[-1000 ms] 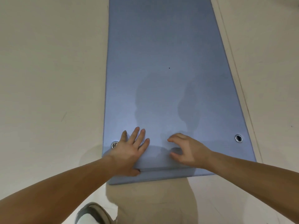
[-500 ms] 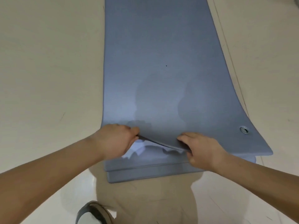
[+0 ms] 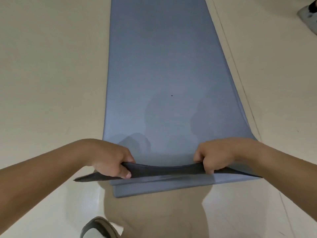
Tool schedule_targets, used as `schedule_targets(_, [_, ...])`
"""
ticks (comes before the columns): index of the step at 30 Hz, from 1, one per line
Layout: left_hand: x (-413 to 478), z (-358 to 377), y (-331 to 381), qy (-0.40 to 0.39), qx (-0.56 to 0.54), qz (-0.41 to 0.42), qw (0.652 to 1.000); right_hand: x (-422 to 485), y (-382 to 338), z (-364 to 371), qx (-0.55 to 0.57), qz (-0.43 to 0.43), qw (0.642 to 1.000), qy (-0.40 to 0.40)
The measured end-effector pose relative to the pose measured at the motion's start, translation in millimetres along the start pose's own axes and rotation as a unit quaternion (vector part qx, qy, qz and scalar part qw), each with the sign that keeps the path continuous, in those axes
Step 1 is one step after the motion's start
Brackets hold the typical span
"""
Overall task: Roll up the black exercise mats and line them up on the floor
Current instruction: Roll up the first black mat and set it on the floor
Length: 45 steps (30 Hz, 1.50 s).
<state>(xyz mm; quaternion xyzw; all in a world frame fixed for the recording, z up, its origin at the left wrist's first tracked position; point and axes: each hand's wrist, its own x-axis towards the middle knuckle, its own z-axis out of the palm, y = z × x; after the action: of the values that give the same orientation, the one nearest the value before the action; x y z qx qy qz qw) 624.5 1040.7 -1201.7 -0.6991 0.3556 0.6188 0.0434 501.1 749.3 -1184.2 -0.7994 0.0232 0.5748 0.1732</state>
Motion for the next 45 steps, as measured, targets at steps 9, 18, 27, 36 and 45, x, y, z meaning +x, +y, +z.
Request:
schedule_targets(9, [-14.7,-59.4,-13.6,0.037,-0.147,-0.019,0.988,3.4,17.2,-61.2,0.057,-0.042,0.997,0.015])
schedule_targets(18, [34.8,10.2,40.6,0.399,0.297,-0.041,0.866,18.2,32.6,-98.9,-0.065,0.059,0.937,0.340])
schedule_targets(27, [67.0,-16.7,24.4,0.294,0.196,-0.022,0.935,17.6,3.6,20.0,-0.207,0.029,0.878,0.431])
schedule_targets(36, [74.9,-78.0,10.6,0.119,-0.039,0.019,0.992,56.1,41.3,1.1,-0.252,0.019,0.902,0.349])
schedule_targets(45, [66.5,-7.6,30.4,0.325,0.231,-0.075,0.914,52.4,42.0,-43.8,-0.169,0.006,0.956,0.238])
